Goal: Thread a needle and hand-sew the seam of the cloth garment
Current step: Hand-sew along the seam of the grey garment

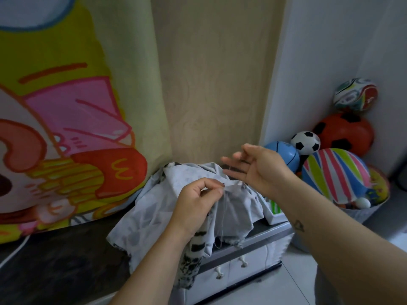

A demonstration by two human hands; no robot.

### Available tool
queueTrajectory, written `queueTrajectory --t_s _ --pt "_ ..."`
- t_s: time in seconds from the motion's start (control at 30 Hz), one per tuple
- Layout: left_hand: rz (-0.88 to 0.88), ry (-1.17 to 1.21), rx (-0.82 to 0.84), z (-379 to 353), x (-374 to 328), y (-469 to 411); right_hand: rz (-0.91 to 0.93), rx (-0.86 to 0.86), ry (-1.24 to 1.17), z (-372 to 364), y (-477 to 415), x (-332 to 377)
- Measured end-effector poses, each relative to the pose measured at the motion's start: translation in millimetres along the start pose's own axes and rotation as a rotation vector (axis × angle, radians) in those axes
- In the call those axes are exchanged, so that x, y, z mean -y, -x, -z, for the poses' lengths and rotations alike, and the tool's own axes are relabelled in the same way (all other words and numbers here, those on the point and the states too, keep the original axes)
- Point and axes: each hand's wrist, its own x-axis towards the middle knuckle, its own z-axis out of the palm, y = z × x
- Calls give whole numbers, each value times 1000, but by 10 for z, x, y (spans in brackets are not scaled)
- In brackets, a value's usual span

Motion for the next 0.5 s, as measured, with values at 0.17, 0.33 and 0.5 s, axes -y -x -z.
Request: queueTrajectory --t_s 0.17,0.33,0.5 --pt "-42 29 82 -19 -55 30 448 98 1025 151 8 -172" --pt "-75 119 102 -40 -82 53 592 107 1336 308 -82 -190" --pt "-74 188 111 -21 -1 41 500 -56 1187 365 -83 -79"
